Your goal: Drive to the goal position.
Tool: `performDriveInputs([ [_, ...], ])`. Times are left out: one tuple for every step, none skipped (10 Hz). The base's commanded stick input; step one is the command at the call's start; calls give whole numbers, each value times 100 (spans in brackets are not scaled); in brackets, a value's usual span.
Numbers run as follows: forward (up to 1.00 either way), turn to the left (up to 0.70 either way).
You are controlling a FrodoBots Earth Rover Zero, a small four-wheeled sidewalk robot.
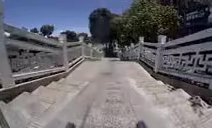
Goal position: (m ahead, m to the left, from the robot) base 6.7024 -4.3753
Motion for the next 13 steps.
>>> performDriveInputs([
  [70, 0],
  [70, 0],
  [70, 0],
  [70, 0],
  [70, 0],
  [70, 0],
  [70, 0],
  [70, 0],
  [70, 0],
  [70, 0],
  [70, 0],
  [70, 0],
  [70, 0],
])
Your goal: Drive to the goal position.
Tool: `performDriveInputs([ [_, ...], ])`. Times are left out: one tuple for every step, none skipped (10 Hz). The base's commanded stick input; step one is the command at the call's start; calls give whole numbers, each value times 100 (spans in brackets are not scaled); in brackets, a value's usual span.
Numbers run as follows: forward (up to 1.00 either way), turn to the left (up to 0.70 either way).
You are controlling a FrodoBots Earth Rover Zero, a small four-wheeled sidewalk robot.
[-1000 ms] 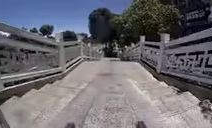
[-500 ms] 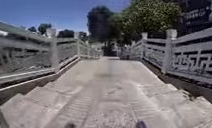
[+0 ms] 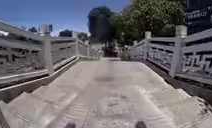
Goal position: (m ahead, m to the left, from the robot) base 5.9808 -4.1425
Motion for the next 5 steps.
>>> performDriveInputs([
  [70, 0],
  [70, 0],
  [70, 0],
  [70, 0],
  [70, 0],
])
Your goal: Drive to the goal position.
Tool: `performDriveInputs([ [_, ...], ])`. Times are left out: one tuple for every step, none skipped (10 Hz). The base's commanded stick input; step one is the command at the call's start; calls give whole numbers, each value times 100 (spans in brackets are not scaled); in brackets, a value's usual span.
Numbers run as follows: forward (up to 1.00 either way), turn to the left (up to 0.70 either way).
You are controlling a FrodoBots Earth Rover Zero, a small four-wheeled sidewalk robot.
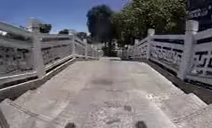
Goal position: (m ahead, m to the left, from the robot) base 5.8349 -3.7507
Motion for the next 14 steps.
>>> performDriveInputs([
  [70, 0],
  [70, 0],
  [70, 0],
  [70, 0],
  [70, 0],
  [70, 0],
  [70, 0],
  [70, 0],
  [70, 0],
  [70, 0],
  [70, 0],
  [70, 0],
  [70, 0],
  [70, 0],
])
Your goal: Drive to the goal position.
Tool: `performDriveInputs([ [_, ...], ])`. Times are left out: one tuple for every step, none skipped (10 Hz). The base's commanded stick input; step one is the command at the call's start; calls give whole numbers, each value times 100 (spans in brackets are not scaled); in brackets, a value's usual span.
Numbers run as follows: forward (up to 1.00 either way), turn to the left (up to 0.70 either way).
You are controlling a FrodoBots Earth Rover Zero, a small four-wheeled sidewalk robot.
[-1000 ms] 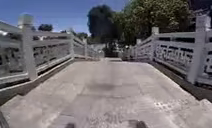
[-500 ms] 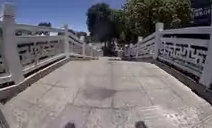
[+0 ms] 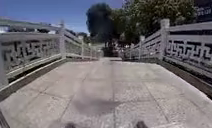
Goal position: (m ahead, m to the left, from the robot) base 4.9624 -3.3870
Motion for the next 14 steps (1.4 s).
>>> performDriveInputs([
  [70, 0],
  [70, 0],
  [70, 0],
  [70, 0],
  [70, 0],
  [70, 0],
  [70, 0],
  [70, 0],
  [70, 0],
  [70, 0],
  [70, 0],
  [70, 0],
  [70, 0],
  [70, 0],
])
